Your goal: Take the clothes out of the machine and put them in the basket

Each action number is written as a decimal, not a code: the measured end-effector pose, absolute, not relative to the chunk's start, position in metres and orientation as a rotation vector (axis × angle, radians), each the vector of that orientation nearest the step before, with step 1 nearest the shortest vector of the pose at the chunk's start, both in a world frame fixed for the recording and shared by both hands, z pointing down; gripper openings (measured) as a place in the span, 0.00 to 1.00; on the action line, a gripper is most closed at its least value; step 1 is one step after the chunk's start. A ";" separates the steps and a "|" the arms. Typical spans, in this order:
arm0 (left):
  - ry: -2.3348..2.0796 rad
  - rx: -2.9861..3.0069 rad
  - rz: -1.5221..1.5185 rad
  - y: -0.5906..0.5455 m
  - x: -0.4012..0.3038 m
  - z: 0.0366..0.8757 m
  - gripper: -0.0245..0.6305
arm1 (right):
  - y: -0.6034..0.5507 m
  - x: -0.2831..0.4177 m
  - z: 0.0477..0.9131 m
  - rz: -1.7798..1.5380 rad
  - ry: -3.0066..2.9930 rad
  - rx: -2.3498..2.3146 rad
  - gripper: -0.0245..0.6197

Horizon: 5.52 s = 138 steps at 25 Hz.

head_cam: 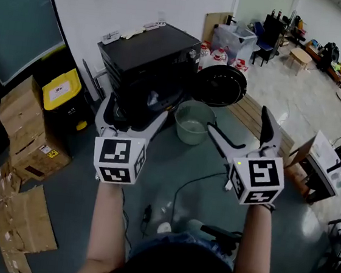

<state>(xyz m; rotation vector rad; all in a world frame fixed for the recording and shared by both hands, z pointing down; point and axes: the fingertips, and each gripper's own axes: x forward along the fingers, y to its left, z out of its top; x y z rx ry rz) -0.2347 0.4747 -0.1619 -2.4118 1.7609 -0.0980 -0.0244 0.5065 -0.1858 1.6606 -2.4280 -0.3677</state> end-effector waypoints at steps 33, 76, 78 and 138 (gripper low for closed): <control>1.785 -2.513 -0.237 0.192 -0.162 -0.122 0.88 | 0.203 0.062 -0.122 -0.214 -2.356 1.575 0.92; 1.449 -2.911 -0.563 -0.034 -0.125 0.018 0.88 | 0.023 0.071 0.007 0.318 -2.031 1.830 0.92; 1.416 -2.947 -0.596 -0.041 -0.124 0.033 0.88 | 0.017 0.068 0.016 0.362 -1.996 1.867 0.92; 1.552 -2.965 -1.313 -0.093 -0.090 0.460 0.88 | -0.019 0.121 0.440 0.952 -1.762 1.786 0.92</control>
